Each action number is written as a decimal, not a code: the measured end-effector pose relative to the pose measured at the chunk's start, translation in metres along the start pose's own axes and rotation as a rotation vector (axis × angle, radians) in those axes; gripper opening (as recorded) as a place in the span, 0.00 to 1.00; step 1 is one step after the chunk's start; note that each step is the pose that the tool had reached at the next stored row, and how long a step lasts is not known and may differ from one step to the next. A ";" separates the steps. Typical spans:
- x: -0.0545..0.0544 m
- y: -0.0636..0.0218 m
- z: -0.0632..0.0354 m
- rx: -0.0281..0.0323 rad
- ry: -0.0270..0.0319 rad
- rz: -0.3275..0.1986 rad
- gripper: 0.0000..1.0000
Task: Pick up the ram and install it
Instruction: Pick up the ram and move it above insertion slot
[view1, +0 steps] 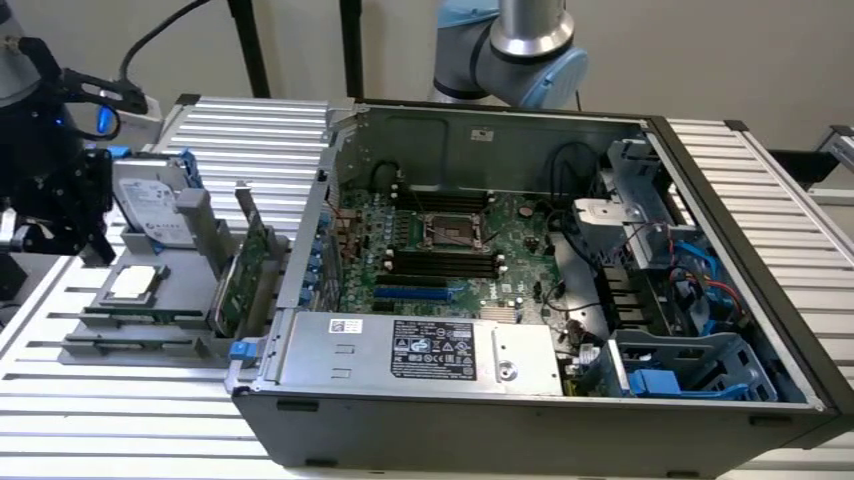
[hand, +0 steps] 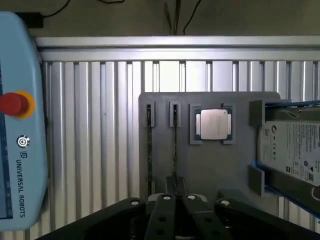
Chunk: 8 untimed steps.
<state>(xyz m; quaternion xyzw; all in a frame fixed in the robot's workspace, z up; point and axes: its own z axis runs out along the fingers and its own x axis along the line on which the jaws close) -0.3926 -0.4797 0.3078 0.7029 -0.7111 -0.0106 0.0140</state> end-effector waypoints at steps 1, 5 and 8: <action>0.002 0.0001 0.0011 0.0012 -0.0014 -0.002 1.00; 0.010 0.0001 0.0074 0.0034 -0.0078 -0.009 1.00; 0.011 0.0000 0.0130 0.0036 -0.0093 -0.014 1.00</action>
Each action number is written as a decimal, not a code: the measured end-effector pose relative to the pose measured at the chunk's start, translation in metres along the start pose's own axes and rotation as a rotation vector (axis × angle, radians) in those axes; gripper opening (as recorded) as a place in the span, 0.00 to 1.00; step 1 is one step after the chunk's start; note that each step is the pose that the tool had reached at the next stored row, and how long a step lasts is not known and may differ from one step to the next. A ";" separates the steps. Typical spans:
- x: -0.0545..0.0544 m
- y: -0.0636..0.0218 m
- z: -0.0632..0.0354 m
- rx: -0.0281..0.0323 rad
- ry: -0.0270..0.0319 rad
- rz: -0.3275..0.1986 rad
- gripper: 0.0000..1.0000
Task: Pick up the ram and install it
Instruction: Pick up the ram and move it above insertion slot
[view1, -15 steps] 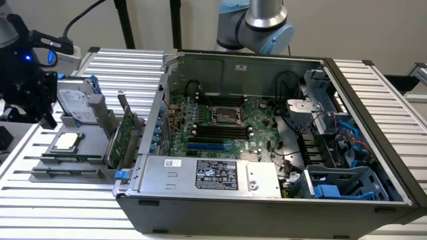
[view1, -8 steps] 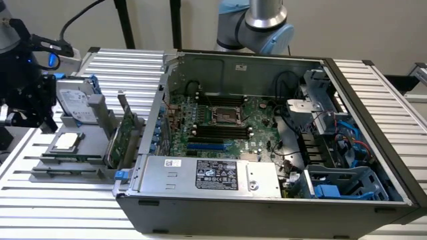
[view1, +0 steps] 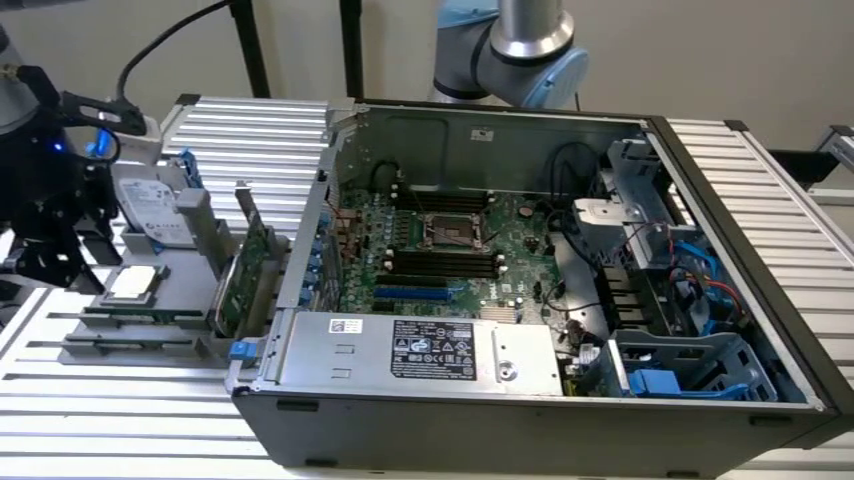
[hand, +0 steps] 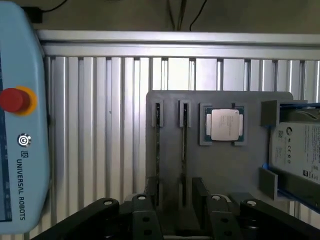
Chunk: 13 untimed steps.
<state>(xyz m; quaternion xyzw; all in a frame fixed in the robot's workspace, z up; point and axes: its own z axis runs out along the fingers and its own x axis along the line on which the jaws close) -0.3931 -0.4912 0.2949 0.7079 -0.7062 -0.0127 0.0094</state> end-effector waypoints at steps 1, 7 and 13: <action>0.000 -0.0001 0.0019 0.0001 -0.0001 -0.002 1.00; 0.000 -0.0004 0.0127 0.0000 0.0003 -0.013 1.00; 0.002 -0.0007 0.0236 -0.0002 0.0007 -0.024 1.00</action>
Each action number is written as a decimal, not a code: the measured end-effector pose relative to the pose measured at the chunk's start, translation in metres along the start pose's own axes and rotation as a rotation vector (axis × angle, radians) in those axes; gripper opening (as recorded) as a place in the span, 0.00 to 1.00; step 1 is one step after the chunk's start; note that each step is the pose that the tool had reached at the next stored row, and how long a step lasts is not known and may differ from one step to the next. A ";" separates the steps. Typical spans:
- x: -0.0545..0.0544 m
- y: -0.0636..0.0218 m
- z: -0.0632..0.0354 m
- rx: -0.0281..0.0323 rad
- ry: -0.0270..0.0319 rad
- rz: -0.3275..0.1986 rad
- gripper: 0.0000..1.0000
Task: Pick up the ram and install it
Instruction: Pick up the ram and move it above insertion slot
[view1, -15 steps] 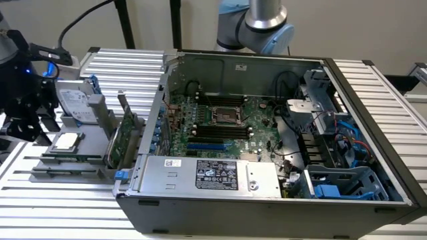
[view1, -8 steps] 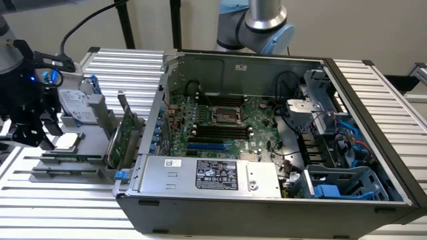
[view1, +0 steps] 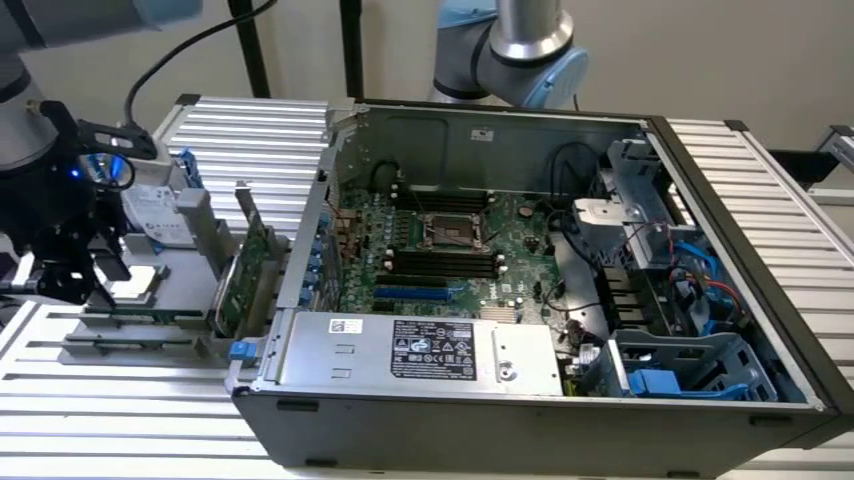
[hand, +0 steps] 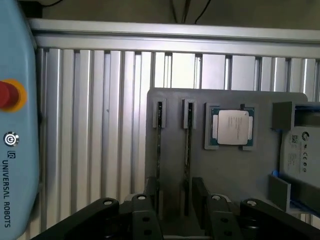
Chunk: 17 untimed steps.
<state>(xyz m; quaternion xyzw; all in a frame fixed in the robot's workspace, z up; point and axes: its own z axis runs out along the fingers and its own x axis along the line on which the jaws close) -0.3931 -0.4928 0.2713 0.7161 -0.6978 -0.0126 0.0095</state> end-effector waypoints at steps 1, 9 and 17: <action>0.000 0.0000 0.0017 0.0001 0.0000 -0.001 1.00; 0.005 0.0010 0.0163 0.0000 -0.0003 -0.009 1.00; 0.010 0.0011 0.0310 0.0005 -0.0035 -0.012 1.00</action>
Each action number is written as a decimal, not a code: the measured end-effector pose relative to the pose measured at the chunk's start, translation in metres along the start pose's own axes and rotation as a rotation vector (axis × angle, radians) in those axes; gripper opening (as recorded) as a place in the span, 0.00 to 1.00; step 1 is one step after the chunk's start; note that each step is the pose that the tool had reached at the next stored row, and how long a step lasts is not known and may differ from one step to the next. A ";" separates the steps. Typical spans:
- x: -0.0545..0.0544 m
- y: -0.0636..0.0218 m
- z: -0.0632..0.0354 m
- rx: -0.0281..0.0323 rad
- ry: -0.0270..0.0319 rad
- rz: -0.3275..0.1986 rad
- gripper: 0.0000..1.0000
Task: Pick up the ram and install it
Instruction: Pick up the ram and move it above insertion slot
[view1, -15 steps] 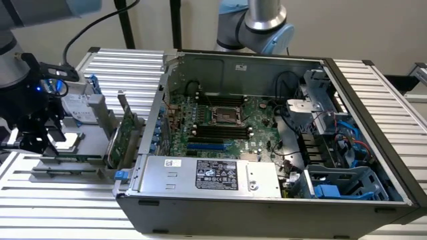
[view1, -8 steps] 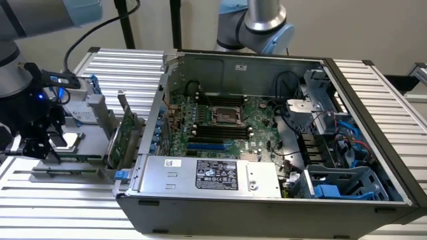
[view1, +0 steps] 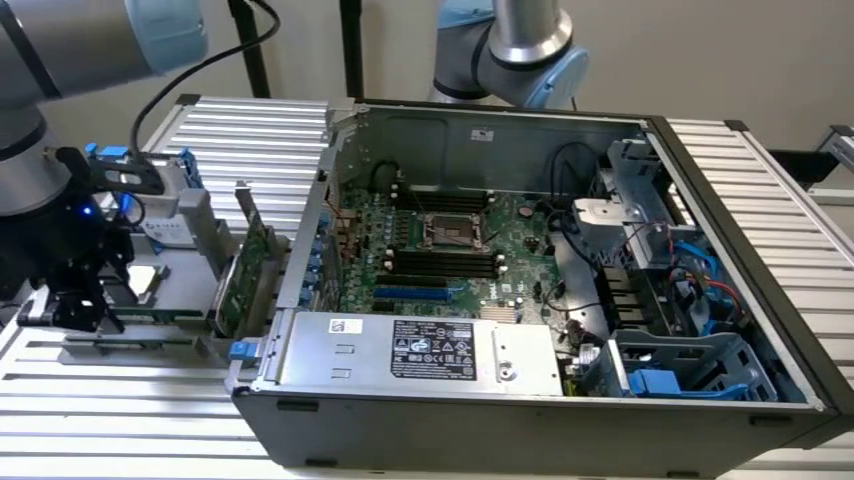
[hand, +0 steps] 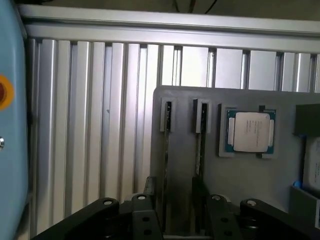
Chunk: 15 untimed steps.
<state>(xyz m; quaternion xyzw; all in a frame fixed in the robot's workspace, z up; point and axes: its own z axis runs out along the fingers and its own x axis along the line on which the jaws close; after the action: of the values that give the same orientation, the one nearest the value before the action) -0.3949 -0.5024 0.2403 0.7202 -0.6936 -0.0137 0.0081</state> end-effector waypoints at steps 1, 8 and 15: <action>0.001 -0.0001 0.0019 0.0002 -0.0007 0.000 1.00; 0.006 -0.0002 0.0145 0.0020 -0.0087 -0.001 1.00; 0.009 -0.0005 0.0273 0.0031 -0.0195 -0.003 1.00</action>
<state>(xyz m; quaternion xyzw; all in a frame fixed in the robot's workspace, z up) -0.3950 -0.5108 0.2129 0.7209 -0.6927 -0.0197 0.0002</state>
